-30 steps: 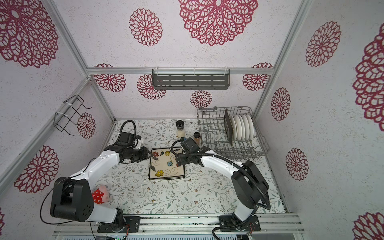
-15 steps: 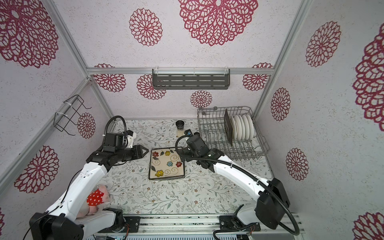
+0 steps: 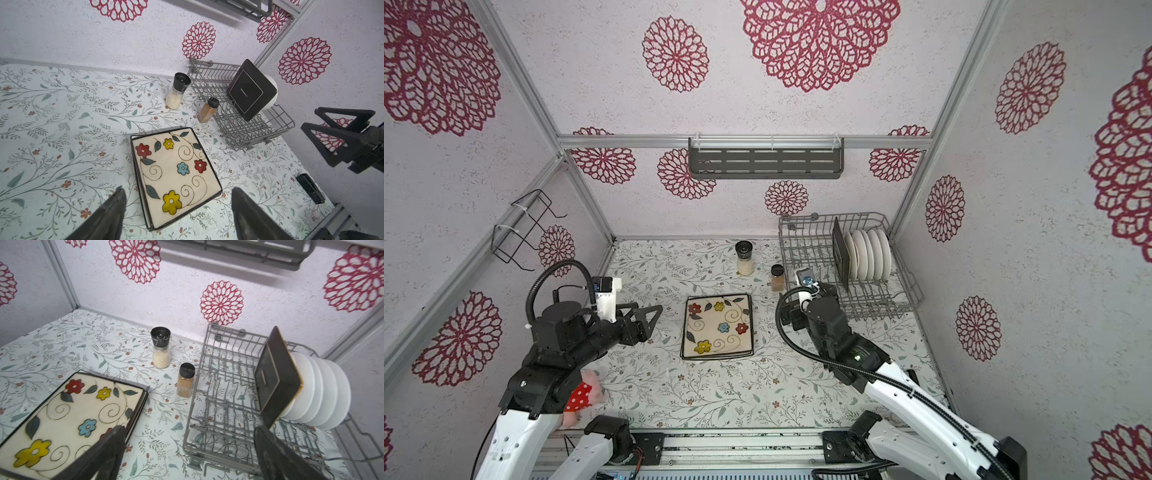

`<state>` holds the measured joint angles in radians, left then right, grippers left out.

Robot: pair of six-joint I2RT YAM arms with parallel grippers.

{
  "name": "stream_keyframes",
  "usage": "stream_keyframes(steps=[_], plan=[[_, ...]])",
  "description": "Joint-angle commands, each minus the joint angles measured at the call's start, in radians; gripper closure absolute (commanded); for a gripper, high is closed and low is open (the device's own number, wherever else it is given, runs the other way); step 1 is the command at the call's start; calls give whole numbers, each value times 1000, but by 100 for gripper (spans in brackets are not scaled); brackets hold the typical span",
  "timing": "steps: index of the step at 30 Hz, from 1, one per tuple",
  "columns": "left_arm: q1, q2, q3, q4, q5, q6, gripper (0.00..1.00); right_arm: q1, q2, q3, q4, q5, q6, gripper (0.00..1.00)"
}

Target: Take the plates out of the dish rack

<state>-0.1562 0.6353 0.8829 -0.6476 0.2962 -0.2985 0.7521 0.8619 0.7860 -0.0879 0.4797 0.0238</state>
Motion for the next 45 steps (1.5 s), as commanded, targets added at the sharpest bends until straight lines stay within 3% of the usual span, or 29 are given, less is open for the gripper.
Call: stream_keyframes(steps=[1, 5, 9, 15, 22, 35, 39, 45], plan=[[-2, -63, -32, 39, -36, 52, 11, -21, -87, -59, 142, 60, -110, 1], [-2, -115, -63, 28, -64, 66, 0, -74, -171, -128, 184, 10, -165, 1], [-2, -142, -89, 11, -83, 86, 3, -195, -217, -171, 172, -80, -138, 1], [-2, -191, -128, 0, -103, 110, 3, -481, -219, -227, 213, -340, -30, 5], [-3, -242, -175, 32, -103, 88, 3, -751, -82, -241, 310, -639, 41, 11], [-3, -272, -211, 74, -48, 94, 3, -858, 199, -298, 700, -833, 26, 23], [-3, -276, -213, 77, -32, 96, 3, -865, 288, -336, 907, -879, 24, 25], [-3, -278, -219, 82, -28, 98, 3, -870, 435, -279, 955, -924, -5, 26]])
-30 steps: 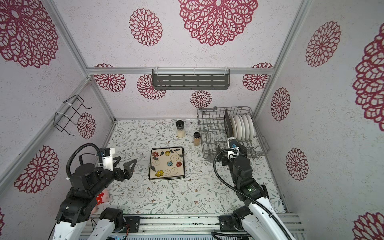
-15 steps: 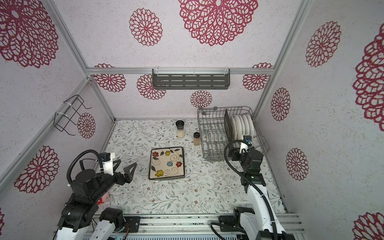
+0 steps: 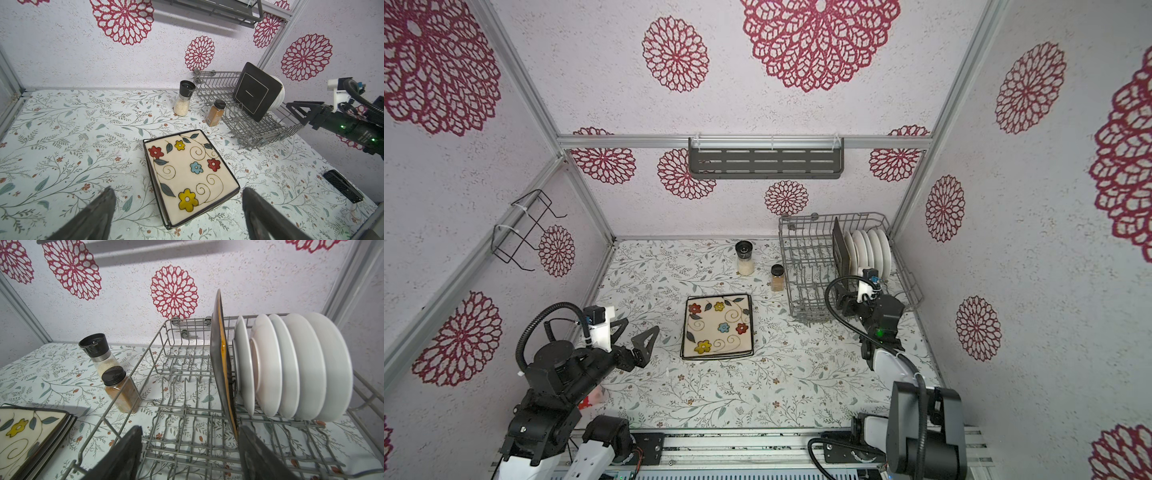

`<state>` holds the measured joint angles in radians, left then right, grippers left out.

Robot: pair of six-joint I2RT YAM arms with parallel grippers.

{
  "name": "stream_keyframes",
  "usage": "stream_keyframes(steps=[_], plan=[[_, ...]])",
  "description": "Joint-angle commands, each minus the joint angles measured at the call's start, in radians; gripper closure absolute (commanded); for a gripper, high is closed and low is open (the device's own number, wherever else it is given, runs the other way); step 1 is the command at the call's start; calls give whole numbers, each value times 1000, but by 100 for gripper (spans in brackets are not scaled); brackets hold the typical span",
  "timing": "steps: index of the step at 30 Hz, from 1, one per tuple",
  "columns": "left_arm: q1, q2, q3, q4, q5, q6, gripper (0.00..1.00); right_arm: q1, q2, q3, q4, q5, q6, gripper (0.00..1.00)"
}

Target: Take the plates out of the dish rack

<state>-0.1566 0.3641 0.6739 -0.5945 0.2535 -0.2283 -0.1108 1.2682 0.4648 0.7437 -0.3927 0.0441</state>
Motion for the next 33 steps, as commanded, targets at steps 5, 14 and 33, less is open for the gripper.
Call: stream_keyframes(steps=[5, 14, 33], plan=[[-3, 16, -13, 36, 24, 30, 3, -7, 139, 83, 179, -74, -28, 29], [-3, 58, -7, 34, 22, 35, 3, -8, 307, 157, 290, -62, -8, 33], [0, 135, -5, 39, 6, 41, 3, -3, 495, 241, 464, -80, 22, 54]])
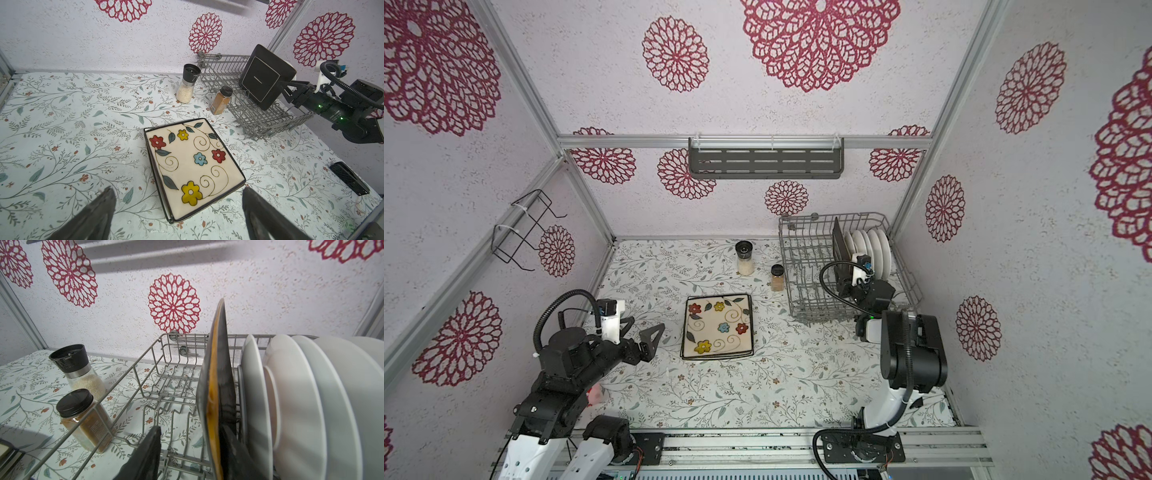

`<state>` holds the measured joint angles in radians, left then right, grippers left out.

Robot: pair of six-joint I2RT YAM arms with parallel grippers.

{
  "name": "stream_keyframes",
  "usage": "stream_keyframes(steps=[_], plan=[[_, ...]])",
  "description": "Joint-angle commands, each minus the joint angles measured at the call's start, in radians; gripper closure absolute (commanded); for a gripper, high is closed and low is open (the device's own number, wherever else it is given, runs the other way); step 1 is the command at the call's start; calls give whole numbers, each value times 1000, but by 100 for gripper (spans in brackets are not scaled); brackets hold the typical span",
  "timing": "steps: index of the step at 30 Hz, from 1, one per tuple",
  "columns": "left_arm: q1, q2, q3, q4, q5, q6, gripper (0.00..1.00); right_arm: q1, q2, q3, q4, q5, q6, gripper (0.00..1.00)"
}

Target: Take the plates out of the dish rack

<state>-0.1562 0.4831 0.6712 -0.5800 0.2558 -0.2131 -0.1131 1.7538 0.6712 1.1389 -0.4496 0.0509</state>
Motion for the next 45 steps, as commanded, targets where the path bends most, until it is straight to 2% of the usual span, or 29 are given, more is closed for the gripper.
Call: stream_keyframes(steps=[1, 30, 45], plan=[[1, 22, -2, 26, 5, 26, 3, 1, 16, 42, 68, -23, 17, 55], [10, 35, -5, 34, 12, 29, 3, 32, 115, 168, 32, -48, 6, 84], [12, 8, -7, 40, 28, 29, 3, 64, -1, 195, -81, -15, -37, 91]])
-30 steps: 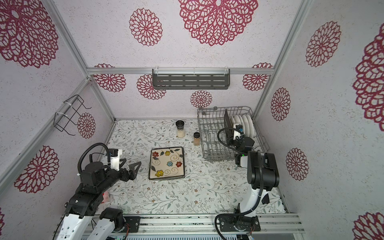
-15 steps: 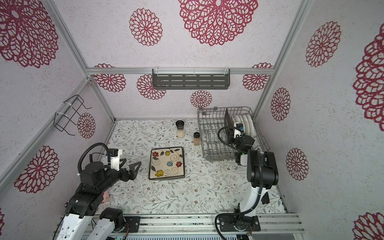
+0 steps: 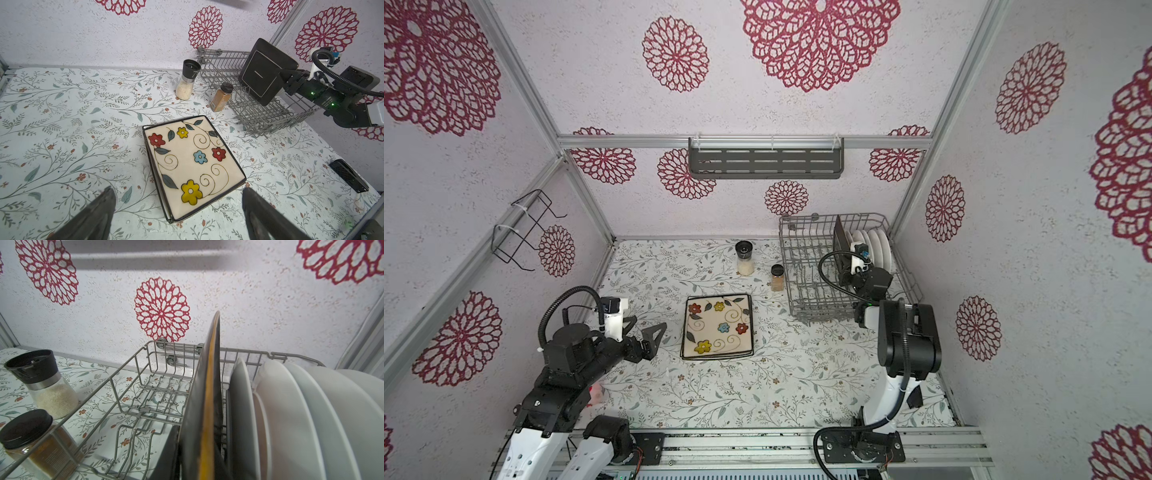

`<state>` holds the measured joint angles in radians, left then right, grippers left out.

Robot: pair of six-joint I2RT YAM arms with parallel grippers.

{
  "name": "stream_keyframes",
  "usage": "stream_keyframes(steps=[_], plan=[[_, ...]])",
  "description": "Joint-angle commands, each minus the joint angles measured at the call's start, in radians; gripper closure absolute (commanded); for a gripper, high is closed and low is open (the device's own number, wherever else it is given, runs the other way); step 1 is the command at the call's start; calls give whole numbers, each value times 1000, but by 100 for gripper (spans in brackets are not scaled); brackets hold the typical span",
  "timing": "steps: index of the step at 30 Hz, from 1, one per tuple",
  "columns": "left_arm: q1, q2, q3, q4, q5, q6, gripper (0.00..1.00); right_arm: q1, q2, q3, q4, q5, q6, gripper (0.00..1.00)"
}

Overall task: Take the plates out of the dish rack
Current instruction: 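Grip the dark square plate edge with the right gripper and lift it from the rack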

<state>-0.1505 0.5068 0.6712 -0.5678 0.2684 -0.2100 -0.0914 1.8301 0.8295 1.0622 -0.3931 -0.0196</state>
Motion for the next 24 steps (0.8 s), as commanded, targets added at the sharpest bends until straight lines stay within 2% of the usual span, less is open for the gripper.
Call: stream_keyframes(steps=[1, 24], plan=[[7, -19, -7, 28, 17, 26, 3, 45, -88, 36, -10, -64, 32, 92], [5, -122, -10, 39, 60, 22, 3, 113, -398, 123, -355, 13, -117, 95]])
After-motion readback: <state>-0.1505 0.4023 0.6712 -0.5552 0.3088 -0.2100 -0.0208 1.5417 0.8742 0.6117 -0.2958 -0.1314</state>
